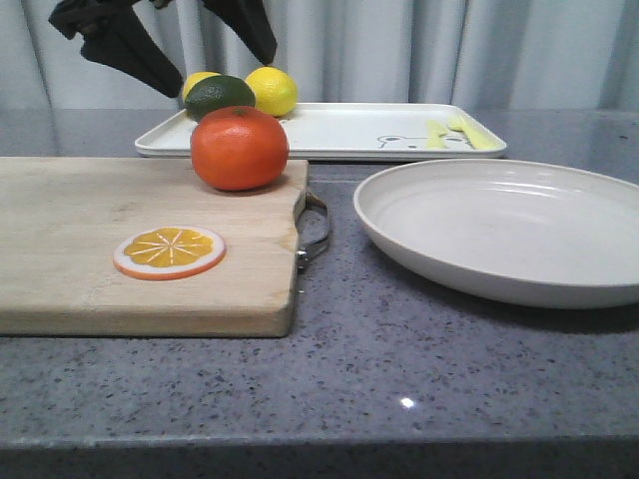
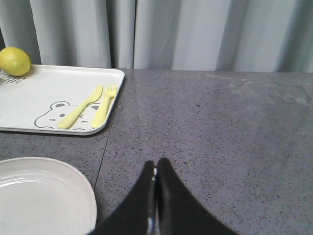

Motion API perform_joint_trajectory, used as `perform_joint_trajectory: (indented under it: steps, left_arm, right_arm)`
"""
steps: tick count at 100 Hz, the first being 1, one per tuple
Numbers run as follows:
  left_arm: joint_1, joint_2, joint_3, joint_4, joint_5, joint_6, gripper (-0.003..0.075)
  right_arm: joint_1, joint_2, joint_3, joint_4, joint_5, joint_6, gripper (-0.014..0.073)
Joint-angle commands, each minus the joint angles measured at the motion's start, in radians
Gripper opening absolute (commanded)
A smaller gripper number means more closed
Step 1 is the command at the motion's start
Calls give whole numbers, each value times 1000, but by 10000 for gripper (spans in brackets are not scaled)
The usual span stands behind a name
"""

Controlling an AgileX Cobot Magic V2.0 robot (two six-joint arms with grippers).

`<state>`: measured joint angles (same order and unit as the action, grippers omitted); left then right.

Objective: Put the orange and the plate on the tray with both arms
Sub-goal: 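Lower the left gripper over the orange and close on it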

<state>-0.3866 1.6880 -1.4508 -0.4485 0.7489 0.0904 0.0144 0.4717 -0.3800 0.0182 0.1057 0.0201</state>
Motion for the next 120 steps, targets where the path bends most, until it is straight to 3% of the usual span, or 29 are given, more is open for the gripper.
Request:
perform_joint_trajectory:
  steps: [1,40,120]
  left_arm:
    - [-10,-14,-60,-43,5,-4,643]
    - [-67,24,-79,-19,17,22,642]
    - [-67,74,-81,44,103,20,641]
  right_arm:
    - [-5,11,-38,-11,-80,-3,-57]
    - [-5,11,-38,-11,-80,-3,-57]
    - [-5,11,-38,-10,-68,-3,-57]
